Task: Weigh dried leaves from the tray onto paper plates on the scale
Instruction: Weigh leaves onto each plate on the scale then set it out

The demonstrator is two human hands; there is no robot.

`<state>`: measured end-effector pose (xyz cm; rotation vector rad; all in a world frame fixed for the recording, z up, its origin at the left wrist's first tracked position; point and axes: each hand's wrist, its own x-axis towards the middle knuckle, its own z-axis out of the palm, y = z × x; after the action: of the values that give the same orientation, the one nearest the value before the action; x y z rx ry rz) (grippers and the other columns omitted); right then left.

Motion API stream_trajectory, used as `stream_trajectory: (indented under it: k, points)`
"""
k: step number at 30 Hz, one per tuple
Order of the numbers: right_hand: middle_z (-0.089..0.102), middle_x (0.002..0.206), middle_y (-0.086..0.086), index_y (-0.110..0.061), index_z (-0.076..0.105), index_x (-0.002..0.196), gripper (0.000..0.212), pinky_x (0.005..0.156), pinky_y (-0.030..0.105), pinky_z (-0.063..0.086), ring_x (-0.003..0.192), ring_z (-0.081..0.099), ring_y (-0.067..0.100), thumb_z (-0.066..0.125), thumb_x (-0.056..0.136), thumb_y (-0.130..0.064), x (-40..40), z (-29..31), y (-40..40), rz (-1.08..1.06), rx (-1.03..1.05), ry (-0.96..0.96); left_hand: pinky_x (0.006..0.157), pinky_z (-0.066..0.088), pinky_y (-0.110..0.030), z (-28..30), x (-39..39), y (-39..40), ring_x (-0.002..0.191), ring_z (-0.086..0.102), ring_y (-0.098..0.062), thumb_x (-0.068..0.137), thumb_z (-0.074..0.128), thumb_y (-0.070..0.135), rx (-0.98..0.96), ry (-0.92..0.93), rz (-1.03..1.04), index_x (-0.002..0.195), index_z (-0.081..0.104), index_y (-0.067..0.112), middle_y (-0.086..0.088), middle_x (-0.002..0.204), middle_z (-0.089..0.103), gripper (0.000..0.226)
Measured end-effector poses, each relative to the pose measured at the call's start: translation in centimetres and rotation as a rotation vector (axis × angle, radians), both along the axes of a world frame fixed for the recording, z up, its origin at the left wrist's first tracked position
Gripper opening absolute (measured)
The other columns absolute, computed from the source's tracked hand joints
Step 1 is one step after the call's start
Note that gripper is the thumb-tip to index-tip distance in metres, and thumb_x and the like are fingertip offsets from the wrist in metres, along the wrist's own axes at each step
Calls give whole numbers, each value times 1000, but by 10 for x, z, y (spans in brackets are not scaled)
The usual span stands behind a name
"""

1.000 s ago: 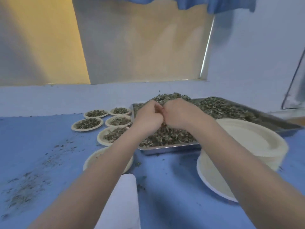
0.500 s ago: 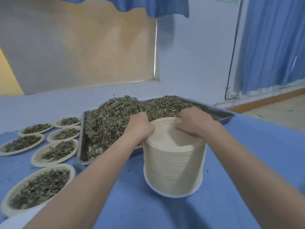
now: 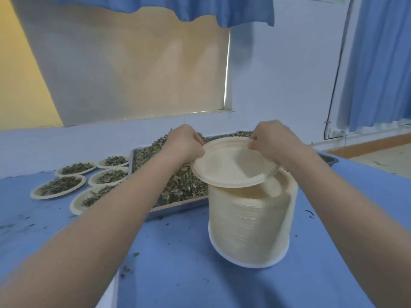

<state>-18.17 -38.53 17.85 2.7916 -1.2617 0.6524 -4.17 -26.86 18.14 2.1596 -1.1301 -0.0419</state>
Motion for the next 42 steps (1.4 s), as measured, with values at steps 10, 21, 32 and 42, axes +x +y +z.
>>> stream_trajectory:
  k: [10, 21, 32, 42]
  points:
    - [59, 70, 9, -5, 67, 89, 20, 50, 26, 37, 57, 50, 20, 54, 95, -18, 126, -31, 137, 484, 150, 54, 87, 52, -37, -18, 84, 197, 78, 63, -22, 79, 73, 0, -89, 182, 347, 92, 73, 0, -15, 95, 71, 13]
    - [32, 60, 4, -13, 30, 57, 41, 51, 27, 28, 71, 43, 25, 52, 91, -16, 169, -140, 210, 533, 181, 159, 94, 49, -36, -137, 100, 276, 101, 62, -24, 85, 66, 7, -92, 362, 542, 107, 71, 5, -12, 105, 68, 22]
    - [62, 112, -6, -28, 62, 100, 46, 82, 29, 33, 105, 52, 14, 34, 91, -65, 153, -178, 194, 498, 693, -280, 79, 52, -35, -190, 97, 284, 88, 66, -17, 88, 61, 37, -595, 503, 623, 87, 67, 24, 2, 95, 70, 15]
    - [52, 137, -4, -30, 50, 134, 87, 108, 48, 35, 126, 48, 19, 32, 66, -81, 147, -182, 199, 520, 1010, -569, 87, 52, -38, -199, 83, 295, 94, 64, -19, 93, 55, 32, -805, 615, 561, 92, 62, 26, 1, 107, 66, 10]
